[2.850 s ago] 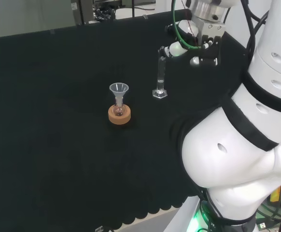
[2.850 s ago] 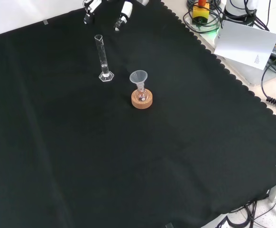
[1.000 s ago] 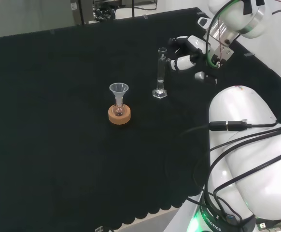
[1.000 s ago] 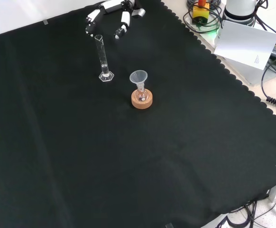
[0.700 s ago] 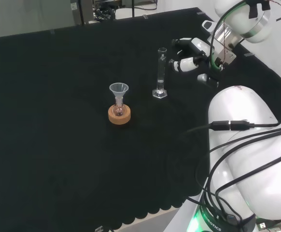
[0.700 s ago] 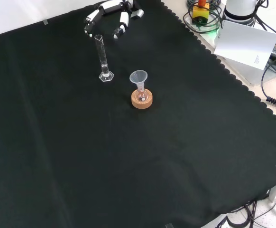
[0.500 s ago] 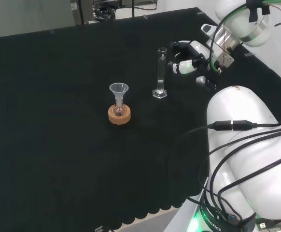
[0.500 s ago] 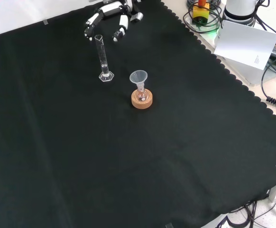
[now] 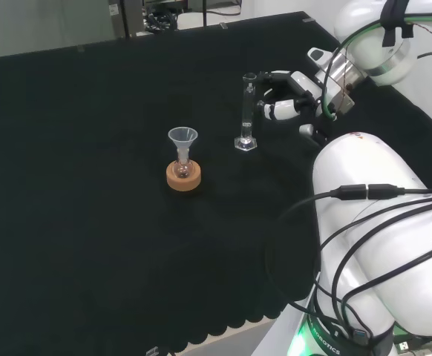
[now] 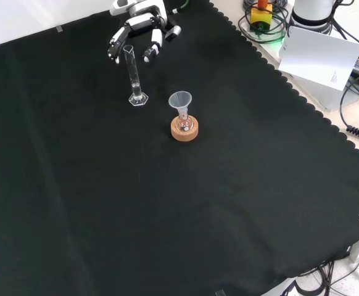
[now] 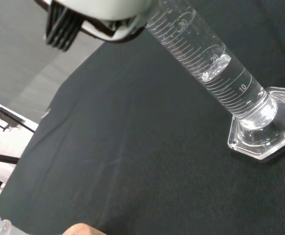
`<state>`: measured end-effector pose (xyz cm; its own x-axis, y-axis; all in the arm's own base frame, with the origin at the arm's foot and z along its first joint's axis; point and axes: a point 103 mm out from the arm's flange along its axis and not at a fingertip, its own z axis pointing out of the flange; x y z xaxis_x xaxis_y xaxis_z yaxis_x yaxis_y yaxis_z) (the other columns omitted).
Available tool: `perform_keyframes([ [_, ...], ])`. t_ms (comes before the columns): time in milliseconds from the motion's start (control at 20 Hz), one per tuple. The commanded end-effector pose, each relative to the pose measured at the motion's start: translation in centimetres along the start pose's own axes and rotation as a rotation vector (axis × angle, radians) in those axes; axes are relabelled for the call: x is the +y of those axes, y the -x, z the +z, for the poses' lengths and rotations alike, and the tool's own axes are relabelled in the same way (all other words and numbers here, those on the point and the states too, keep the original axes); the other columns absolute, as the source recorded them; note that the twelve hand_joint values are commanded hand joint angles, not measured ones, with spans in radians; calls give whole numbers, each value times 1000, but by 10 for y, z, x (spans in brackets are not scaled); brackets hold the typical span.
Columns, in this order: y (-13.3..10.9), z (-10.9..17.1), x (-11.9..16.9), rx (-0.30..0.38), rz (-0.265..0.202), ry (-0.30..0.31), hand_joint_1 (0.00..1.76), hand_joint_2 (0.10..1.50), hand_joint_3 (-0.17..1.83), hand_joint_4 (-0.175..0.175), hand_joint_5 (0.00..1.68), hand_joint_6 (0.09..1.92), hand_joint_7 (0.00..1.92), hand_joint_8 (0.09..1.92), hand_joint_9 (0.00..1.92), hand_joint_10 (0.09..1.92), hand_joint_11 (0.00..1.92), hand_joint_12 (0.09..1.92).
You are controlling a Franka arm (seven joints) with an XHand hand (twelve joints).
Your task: Pick up the graduated cylinder.
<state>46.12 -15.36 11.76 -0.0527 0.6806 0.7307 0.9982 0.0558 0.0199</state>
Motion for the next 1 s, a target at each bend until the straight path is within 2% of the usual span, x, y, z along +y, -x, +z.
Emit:
perform_keyframes([
  [50,10,17,4,74,-37,-29,998,605,666,-48,559,87,445,654,690,548,368,1319],
  [350,10,25,8,113,-60,-37,1009,605,673,-49,567,87,433,644,679,534,373,1306],
  [500,10,27,10,166,-75,-46,1022,602,676,-49,574,87,446,646,690,534,384,1302],
  [800,9,29,12,222,-106,-29,1057,589,686,-46,579,87,453,635,695,521,399,1290],
  [1000,1,32,15,227,-130,-24,1076,579,706,-50,585,87,473,622,742,500,455,1256],
])
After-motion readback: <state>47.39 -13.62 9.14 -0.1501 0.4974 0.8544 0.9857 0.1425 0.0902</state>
